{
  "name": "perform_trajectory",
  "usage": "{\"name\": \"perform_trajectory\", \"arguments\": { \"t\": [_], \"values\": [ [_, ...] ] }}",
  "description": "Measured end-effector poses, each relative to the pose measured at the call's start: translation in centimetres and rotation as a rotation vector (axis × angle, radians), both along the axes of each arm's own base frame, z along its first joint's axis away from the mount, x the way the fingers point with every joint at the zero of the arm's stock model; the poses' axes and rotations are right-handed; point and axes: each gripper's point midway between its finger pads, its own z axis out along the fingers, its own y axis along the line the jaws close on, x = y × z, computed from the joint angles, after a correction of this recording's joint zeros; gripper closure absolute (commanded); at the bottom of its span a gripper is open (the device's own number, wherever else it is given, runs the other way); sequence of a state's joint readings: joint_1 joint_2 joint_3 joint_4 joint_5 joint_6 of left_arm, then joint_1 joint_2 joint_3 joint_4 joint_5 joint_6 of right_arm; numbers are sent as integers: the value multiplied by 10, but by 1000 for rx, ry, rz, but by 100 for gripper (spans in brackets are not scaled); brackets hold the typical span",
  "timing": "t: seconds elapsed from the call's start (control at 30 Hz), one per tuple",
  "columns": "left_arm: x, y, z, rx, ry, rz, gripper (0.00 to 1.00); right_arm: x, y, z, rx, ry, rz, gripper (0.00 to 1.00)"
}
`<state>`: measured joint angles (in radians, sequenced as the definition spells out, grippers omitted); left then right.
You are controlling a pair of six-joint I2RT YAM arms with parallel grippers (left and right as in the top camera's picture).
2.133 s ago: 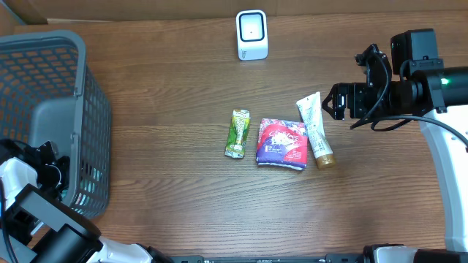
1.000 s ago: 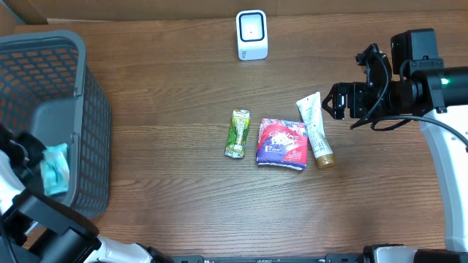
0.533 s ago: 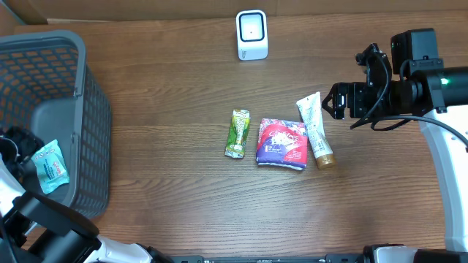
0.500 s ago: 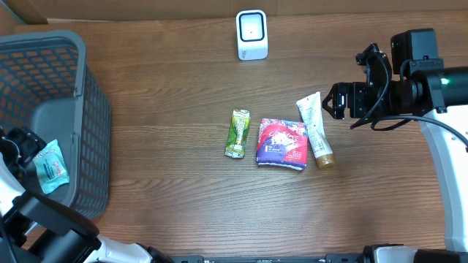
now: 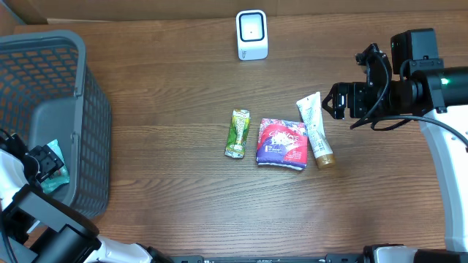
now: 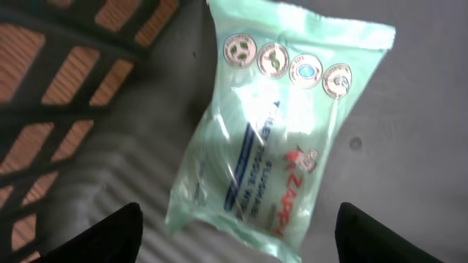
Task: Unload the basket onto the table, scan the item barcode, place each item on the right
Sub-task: 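Grasp the mint-green wipes packet in the basket with the left gripper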
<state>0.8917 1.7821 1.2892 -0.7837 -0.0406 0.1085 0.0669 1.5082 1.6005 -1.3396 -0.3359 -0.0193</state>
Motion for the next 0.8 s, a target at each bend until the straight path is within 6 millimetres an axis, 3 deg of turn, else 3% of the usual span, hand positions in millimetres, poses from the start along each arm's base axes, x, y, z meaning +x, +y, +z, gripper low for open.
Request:
{"name": "perform_trajectory", "arguments": {
  "t": [0.33,0.8],
  "values": [
    [10,13,-9,78,-48,-25,27,0,0,0,0,0,1,0],
    [9,12,-17,83,-51,-28,29,0,0,0,0,0,0,0]
  ]
}}
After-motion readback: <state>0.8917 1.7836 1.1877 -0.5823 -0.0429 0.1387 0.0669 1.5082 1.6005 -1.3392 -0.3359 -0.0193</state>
